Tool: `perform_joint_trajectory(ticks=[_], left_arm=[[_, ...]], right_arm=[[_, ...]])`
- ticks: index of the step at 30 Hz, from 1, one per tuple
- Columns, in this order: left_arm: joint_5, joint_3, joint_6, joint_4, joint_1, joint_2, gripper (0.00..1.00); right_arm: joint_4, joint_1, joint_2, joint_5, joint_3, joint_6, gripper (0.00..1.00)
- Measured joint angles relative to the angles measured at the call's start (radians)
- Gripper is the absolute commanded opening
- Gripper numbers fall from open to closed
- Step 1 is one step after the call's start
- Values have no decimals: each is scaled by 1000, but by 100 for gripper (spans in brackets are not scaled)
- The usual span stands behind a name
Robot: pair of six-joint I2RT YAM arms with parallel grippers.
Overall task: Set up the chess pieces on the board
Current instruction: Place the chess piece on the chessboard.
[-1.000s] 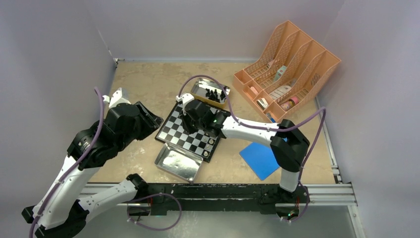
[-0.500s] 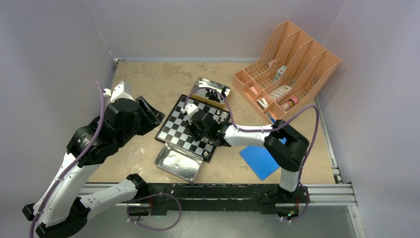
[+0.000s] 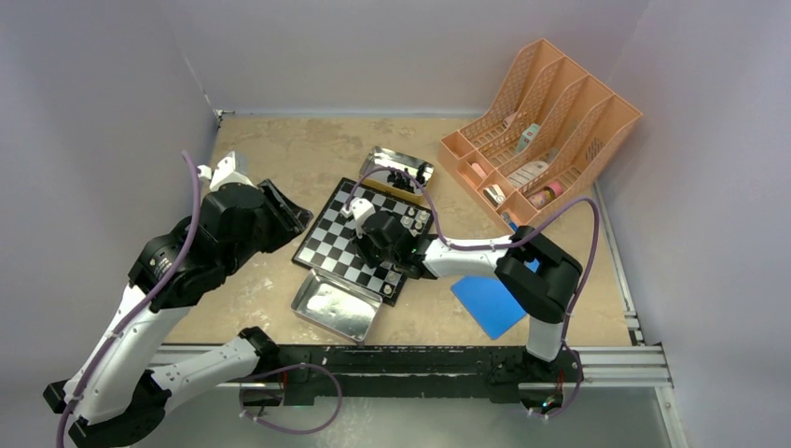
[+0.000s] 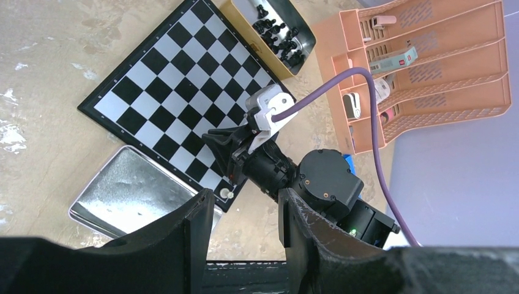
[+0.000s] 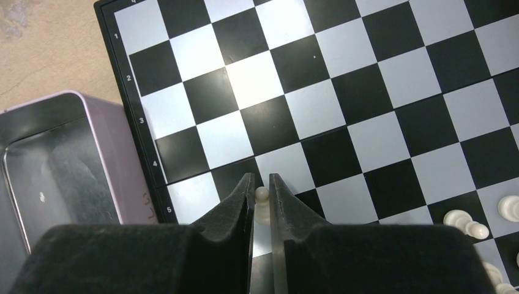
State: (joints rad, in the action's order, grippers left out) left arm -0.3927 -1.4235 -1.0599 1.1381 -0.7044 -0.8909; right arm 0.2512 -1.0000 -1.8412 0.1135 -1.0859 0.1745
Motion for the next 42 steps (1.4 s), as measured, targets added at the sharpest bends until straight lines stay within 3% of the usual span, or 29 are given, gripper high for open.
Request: perform_joint_trajectory(ticks=[12,19,29,42], left_arm=[[25,0,-30,0,0,0,43],[47,0,-59,0,0,2,43],[57,3,-81,0,0,10,44],[68,14,-80,-1,0,15,45]], right_arm=[[35,0,15,0,64,-8,18],[29,0,53,0,64,-8,12],[-13,0,57,-1,64,-10,22],[-36,0,37,0,32,-12,14]])
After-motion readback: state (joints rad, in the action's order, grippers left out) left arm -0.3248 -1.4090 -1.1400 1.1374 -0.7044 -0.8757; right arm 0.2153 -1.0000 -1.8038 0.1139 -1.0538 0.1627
